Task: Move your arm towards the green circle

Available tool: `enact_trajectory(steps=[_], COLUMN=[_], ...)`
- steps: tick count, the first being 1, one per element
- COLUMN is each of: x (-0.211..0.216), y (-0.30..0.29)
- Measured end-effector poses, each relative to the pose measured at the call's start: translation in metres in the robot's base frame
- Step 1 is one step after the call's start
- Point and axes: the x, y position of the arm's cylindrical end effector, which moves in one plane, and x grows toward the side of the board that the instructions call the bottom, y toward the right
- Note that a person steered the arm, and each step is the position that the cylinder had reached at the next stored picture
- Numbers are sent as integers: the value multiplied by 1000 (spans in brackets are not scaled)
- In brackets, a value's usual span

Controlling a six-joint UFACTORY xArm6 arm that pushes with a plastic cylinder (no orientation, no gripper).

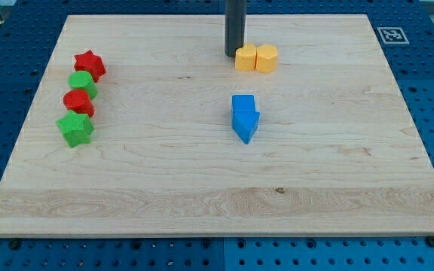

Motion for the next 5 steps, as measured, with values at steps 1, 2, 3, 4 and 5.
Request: enact_trajectory(steps=[1, 2, 3, 4, 5], x=[0, -1, 0, 0, -7], y=[-1, -37, -100, -153, -178])
